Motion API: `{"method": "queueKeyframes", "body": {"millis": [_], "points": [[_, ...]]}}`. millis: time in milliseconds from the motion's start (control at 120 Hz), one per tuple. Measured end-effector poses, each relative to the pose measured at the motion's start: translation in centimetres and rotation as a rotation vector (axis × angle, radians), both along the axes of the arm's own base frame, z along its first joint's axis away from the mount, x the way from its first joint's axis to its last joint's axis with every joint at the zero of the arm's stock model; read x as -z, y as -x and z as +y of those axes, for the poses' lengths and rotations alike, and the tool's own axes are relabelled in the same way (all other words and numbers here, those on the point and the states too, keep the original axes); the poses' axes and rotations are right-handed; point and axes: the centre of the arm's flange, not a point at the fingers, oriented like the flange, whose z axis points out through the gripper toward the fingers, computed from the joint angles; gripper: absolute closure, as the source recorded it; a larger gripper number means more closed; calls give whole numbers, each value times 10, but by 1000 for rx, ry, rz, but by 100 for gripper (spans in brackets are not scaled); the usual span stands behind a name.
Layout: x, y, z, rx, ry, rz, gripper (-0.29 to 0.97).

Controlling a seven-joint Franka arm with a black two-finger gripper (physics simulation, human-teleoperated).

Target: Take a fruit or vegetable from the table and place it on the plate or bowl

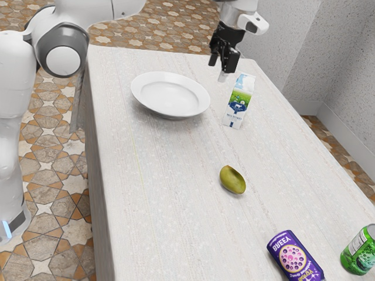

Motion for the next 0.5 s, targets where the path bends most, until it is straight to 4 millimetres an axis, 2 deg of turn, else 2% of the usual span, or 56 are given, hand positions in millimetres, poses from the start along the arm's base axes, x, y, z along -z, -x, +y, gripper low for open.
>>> {"method": "queueKeyframes", "body": {"millis": [233, 250, 292, 375, 442, 500], "points": [[1, 0, 2, -61, 1, 8, 0], [-3, 2, 2, -64, 1, 1, 0], [-33, 17, 0, -67, -2, -57, 0], [-74, 36, -16, -50, -21, -140, 0], [-85, 43, -26, -30, 1, -156, 0], [-88, 45, -52, 25, 27, -153, 0]]}}
